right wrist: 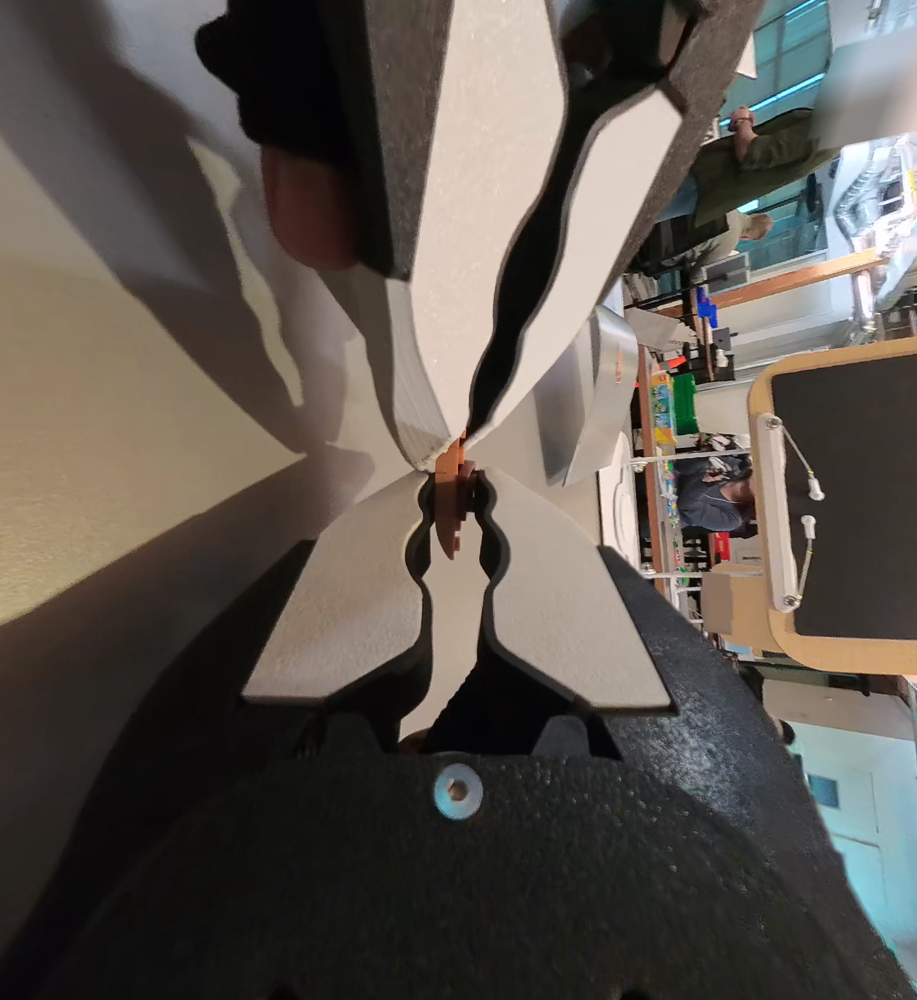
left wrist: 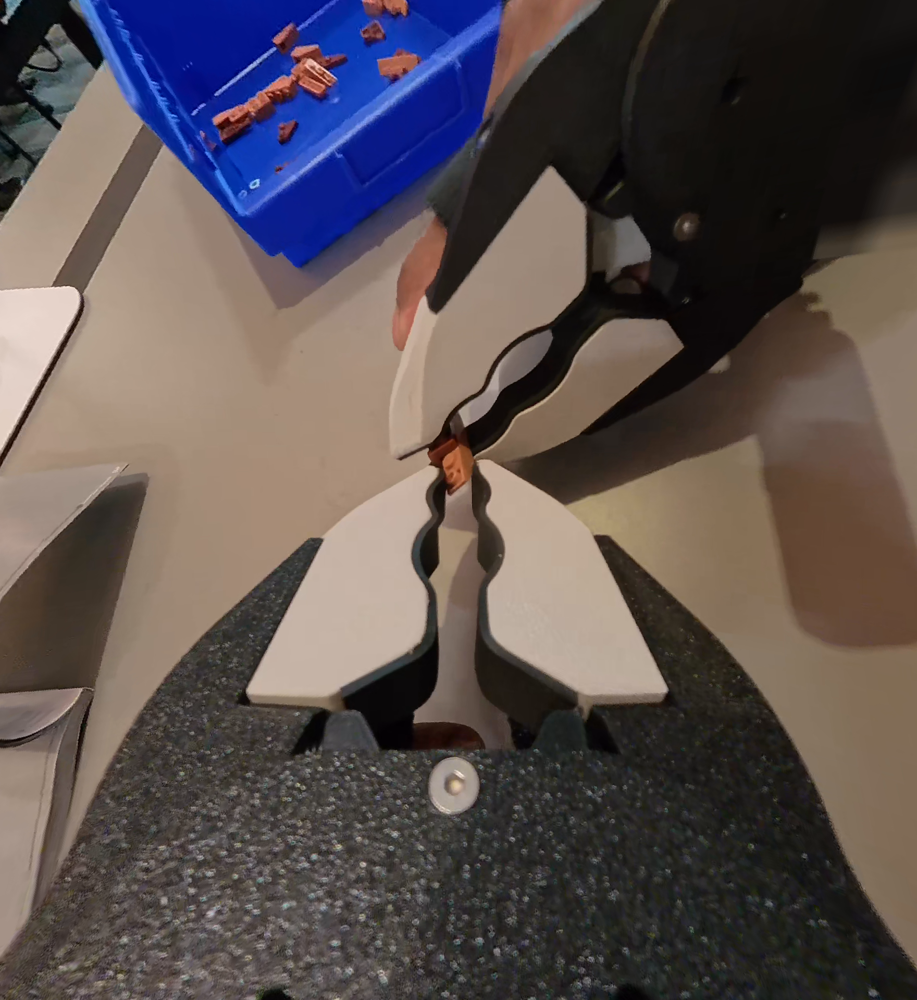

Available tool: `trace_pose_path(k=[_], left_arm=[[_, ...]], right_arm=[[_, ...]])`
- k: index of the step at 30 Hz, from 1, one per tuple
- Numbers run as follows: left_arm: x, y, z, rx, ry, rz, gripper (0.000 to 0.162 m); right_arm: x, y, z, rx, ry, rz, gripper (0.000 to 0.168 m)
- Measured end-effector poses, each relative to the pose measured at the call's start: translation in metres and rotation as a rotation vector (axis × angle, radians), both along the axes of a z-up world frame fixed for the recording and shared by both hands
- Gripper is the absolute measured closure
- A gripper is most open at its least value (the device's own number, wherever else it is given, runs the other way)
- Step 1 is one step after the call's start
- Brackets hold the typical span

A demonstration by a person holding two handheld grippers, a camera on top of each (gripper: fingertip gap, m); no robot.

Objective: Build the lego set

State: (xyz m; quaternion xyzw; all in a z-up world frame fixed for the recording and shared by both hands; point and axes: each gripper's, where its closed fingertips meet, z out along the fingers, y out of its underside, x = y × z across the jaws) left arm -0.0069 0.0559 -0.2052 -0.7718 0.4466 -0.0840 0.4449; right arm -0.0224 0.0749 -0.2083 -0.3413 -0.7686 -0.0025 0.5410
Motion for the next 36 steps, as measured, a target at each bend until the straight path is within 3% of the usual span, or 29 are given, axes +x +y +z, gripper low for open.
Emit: trace_pose_path(k=[11,31,36], left_arm=[[-0.007,0.007,0.010,-0.092,-0.350,0.219,0.145],[-0.002,0.009,0.018,0.067,-0.351,0.200,0.154],[-0.005,0.009,0.020,0.099,-0.327,0.193,0.154]], right_arm=[[-0.003,0.009,0.017,0.123,0.104,-0.086,0.155],[-0.003,0.011,0.025,0.170,0.155,-0.113,0.154],[-0.001,0.012,0.032,0.182,0.194,-0.111,0.144]])
